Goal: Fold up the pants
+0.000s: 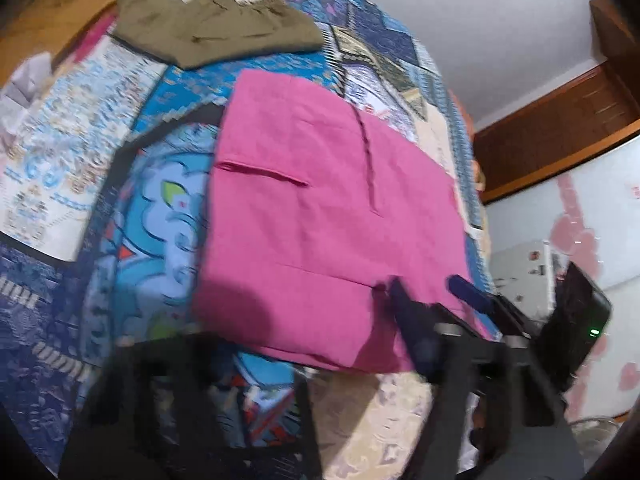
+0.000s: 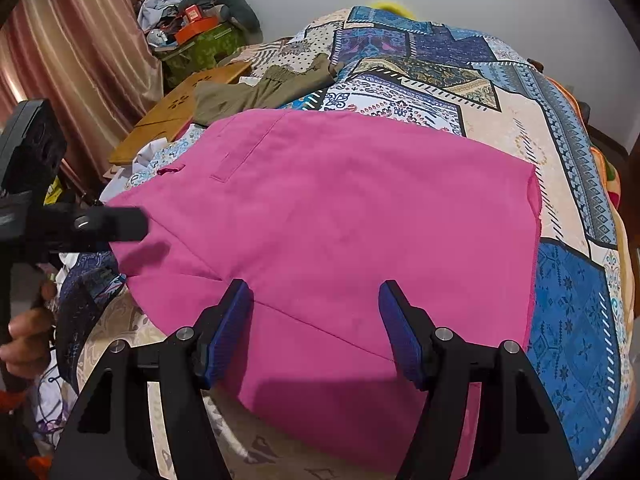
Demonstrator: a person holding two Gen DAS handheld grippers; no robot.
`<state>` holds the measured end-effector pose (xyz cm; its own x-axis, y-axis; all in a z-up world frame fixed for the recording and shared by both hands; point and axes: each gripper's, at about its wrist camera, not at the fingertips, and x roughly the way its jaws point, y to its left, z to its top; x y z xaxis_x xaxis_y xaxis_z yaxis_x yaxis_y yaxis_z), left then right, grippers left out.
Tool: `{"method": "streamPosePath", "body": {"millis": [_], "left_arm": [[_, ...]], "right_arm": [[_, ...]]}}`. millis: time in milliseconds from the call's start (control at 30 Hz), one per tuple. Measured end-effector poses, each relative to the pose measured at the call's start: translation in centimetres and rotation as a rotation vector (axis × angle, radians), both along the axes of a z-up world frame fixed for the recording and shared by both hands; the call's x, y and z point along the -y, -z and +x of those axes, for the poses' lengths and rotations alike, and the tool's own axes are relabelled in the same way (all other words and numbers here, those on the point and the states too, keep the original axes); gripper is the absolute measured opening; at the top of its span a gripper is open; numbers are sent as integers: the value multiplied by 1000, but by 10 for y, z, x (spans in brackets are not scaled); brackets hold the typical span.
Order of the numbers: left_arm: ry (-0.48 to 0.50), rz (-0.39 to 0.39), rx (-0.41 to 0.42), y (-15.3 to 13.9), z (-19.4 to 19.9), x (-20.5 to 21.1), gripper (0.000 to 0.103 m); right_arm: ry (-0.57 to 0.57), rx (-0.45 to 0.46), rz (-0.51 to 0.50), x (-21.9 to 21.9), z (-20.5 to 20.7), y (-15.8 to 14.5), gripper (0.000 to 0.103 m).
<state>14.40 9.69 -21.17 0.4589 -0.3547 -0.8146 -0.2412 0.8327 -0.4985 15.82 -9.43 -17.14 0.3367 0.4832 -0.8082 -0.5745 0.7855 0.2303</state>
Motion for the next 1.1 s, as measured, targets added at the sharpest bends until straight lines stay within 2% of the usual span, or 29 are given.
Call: {"method": "streamPosePath", "body": {"millis": [67, 167, 400, 533, 667, 767, 900, 1000, 1100], "left_arm": [[-3, 26, 0, 0, 1, -1, 31], [4, 101, 30, -7, -1, 4, 26], [52, 334, 156, -34, -2, 19, 23], [90, 530, 247, -53, -5, 32, 22], [102, 632, 310, -67, -14, 39, 22], [127, 676, 320, -72, -13, 45, 21], [185, 734, 375, -85, -5, 68, 20], [234, 727, 426, -99, 1, 90, 19], [289, 684, 484, -116, 9, 111, 17]], "right_arm": [[3, -2, 2, 1, 0, 0, 63], [14, -7, 4, 5, 1, -1, 63], [40, -22, 10, 19, -2, 3, 63], [51, -32, 14, 30, -6, 3, 64], [70, -45, 22, 42, -9, 5, 66], [86, -44, 11, 47, -11, 5, 66], [127, -61, 26, 61, -11, 8, 66], [167, -85, 56, 71, -10, 14, 66], [187, -86, 64, 74, -11, 14, 66]]}}
